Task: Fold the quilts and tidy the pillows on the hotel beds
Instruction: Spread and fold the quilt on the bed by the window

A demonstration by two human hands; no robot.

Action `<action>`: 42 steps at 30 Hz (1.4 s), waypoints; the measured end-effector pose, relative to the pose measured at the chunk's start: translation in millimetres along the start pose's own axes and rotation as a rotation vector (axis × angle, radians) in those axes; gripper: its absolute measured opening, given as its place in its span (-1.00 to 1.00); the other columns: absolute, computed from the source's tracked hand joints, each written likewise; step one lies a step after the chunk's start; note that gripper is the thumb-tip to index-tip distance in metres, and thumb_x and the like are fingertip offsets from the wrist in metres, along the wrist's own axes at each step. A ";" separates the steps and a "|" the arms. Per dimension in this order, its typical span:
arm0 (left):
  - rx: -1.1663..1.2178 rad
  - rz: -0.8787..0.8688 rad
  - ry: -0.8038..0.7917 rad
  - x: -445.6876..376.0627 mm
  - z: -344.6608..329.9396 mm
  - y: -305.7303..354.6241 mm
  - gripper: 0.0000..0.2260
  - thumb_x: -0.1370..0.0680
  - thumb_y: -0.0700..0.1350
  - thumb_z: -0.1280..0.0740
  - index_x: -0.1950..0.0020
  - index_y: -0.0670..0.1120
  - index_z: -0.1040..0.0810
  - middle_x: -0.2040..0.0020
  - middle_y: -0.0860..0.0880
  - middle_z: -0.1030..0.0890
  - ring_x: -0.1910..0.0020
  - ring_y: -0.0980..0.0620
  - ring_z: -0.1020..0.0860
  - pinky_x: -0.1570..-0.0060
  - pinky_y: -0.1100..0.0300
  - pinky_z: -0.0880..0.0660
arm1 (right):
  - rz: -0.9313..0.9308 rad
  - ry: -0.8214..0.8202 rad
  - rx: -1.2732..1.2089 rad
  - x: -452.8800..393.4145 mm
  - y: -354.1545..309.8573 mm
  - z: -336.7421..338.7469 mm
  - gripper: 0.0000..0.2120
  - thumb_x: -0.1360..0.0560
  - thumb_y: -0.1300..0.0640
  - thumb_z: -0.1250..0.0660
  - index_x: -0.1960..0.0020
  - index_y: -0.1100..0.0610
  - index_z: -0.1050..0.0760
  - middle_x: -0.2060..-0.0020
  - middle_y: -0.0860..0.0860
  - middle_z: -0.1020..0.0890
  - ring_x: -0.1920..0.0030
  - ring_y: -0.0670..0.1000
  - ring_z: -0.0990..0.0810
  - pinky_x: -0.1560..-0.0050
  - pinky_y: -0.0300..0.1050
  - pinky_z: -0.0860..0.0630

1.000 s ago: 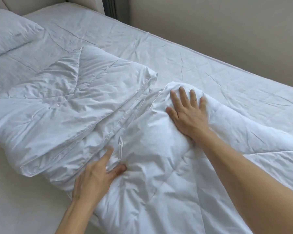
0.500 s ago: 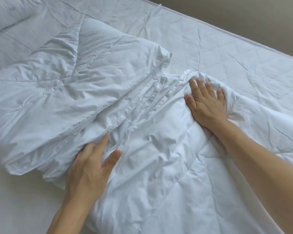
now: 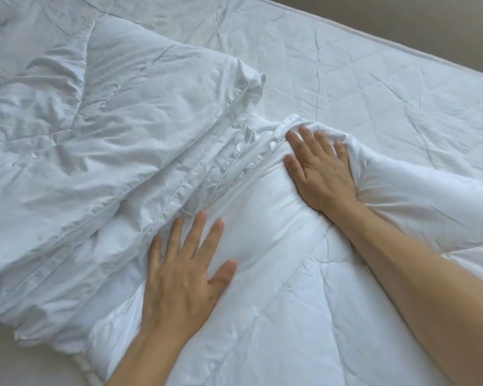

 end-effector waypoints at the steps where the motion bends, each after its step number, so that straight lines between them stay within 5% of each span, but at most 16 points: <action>1: -0.012 0.008 -0.001 0.2 -1.8 -1.6 -0.38 -0.62 0.38 0.15 -0.63 0.16 -0.15 -0.65 0.06 -0.12 -0.63 -0.12 -0.11 -0.51 -0.27 -0.15 | -0.013 -0.028 -0.009 -1.7 -0.7 -3.0 -0.42 -0.64 -0.30 0.19 -0.62 -0.19 0.01 -0.65 -0.08 -0.07 -0.64 0.08 -0.02 -0.59 0.27 0.11; 7: 0.067 0.025 -0.001 4.3 35.6 18.9 -0.30 -0.57 0.43 0.26 -0.64 0.17 -0.07 -0.66 0.05 -0.04 -0.64 -0.08 -0.02 -0.55 -0.22 -0.02 | -0.012 -0.150 -0.040 3.7 -15.6 27.9 -0.40 -0.66 -0.29 0.14 -0.65 -0.13 0.08 -0.66 -0.06 0.00 -0.65 0.10 0.07 -0.58 0.29 0.21; 9: 0.156 -0.082 0.025 14.7 55.5 72.0 -0.31 -0.56 0.44 0.26 -0.65 0.19 0.01 -0.67 0.07 0.02 -0.65 -0.04 0.06 -0.57 -0.18 0.06 | 0.031 -0.116 -0.025 29.7 -14.2 56.2 -0.38 -0.66 -0.29 0.12 -0.66 -0.11 0.11 -0.67 -0.05 0.05 -0.65 0.10 0.10 -0.59 0.26 0.22; 15: 0.083 -0.409 -0.035 92.1 13.7 208.2 -0.38 -0.60 0.40 0.04 -0.61 0.20 -0.19 -0.64 0.03 -0.16 -0.64 -0.15 -0.04 -0.48 -0.37 -0.08 | -0.064 -0.081 0.246 138.5 79.2 95.3 -0.35 -0.61 -0.33 0.19 -0.65 -0.14 0.12 -0.66 -0.09 0.06 -0.66 0.08 0.13 -0.60 0.23 0.21; 22: -0.037 -0.414 -0.071 124.7 -42.9 221.7 -0.44 -0.66 0.29 0.02 -0.61 0.10 -0.23 -0.63 -0.05 -0.21 -0.61 -0.26 -0.13 -0.47 -0.39 -0.10 | -0.098 -0.109 0.180 144.5 114.4 31.4 -0.36 -0.66 -0.28 0.17 -0.66 -0.06 0.12 -0.66 -0.05 -0.02 -0.65 0.08 0.02 -0.59 0.18 0.17; 28: 0.071 -0.340 -0.086 153.8 -25.0 234.6 -0.40 -0.64 0.36 0.17 -0.64 0.17 -0.07 -0.67 0.00 -0.06 -0.64 -0.19 0.01 -0.51 -0.33 -0.04 | -0.050 -0.033 0.238 187.2 110.4 81.2 -0.34 -0.65 -0.29 0.12 -0.67 -0.04 0.09 -0.67 0.01 0.00 -0.65 0.13 0.05 -0.60 0.21 0.20; 32: 0.113 -0.447 -0.107 205.4 -22.7 282.0 -0.36 -0.59 0.42 0.10 -0.64 0.22 -0.02 -0.67 0.05 -0.05 -0.64 -0.16 0.02 -0.47 -0.40 -0.07 | -0.201 0.020 0.235 253.4 161.1 108.5 -0.40 -0.65 -0.29 0.12 -0.65 -0.14 0.04 -0.67 -0.03 0.01 -0.65 0.15 0.10 -0.55 0.34 0.20; 38: -0.003 -0.532 -0.109 241.2 -64.0 305.4 -0.37 -0.57 0.39 -0.10 -0.61 0.19 -0.21 -0.64 0.00 -0.17 -0.61 -0.24 -0.11 -0.36 -0.55 -0.07 | -0.315 -0.020 0.147 272.9 203.3 62.1 -0.41 -0.65 -0.30 0.15 -0.65 -0.20 0.10 -0.66 -0.06 -0.01 -0.65 0.15 0.05 -0.57 0.33 0.13; 42: -0.003 -0.548 -0.090 238.7 -58.6 302.5 -0.38 -0.61 0.39 0.03 -0.63 0.20 -0.11 -0.65 0.02 -0.13 -0.62 -0.23 -0.10 -0.39 -0.51 -0.08 | -0.339 -0.009 0.130 268.1 201.9 59.5 -0.40 -0.65 -0.30 0.17 -0.65 -0.17 0.09 -0.67 -0.04 0.00 -0.65 0.16 0.09 -0.57 0.35 0.17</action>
Point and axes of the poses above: each hand's wrist, its own x-axis away from the middle knuckle, its own z-axis out of the back of the hand, y = z × x, the point moved 10 cm from there along -x, towards the middle knuckle
